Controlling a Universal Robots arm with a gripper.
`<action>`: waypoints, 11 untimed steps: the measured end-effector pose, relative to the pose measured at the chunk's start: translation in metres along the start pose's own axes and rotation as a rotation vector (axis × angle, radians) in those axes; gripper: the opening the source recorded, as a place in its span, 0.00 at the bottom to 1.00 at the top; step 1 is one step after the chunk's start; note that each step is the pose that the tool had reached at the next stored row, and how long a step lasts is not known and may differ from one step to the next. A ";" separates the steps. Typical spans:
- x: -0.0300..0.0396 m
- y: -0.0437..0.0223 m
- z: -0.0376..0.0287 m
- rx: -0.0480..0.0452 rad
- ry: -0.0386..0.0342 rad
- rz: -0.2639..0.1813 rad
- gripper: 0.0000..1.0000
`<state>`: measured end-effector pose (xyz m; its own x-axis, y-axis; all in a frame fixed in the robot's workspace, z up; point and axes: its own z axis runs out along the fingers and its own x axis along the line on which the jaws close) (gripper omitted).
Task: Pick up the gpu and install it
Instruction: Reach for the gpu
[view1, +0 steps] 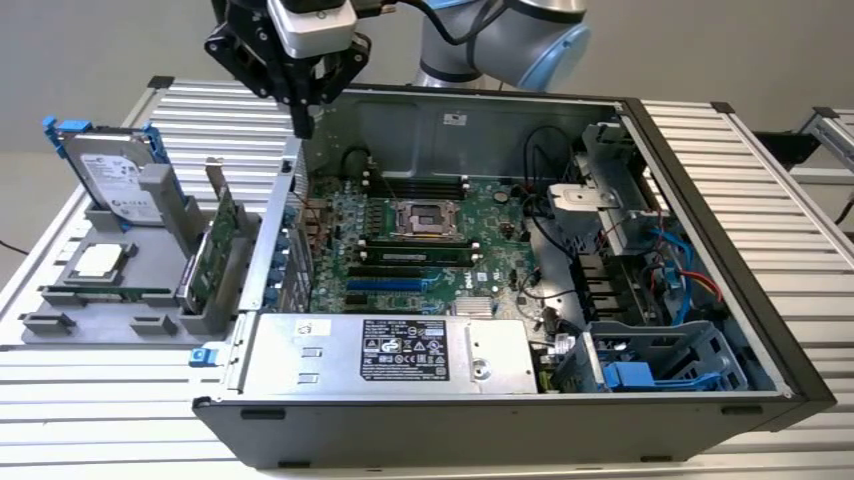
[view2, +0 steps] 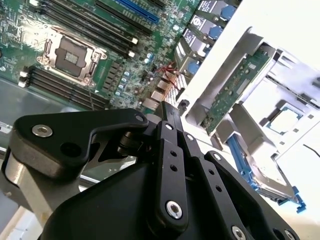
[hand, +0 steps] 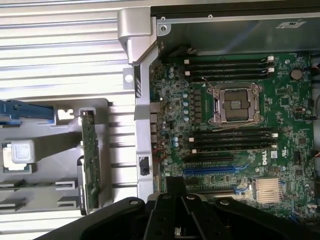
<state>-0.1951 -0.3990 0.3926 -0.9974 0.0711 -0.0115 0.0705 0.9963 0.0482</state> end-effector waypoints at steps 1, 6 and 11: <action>0.0010 -0.0001 0.0000 0.0000 -0.0001 0.000 0.00; 0.0066 -0.0005 -0.0001 0.0000 0.0000 0.000 0.00; 0.0123 -0.0009 -0.0002 0.0000 0.0000 0.000 0.00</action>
<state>-0.2074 -0.3990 0.3926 -0.9974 0.0712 -0.0115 0.0706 0.9963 0.0482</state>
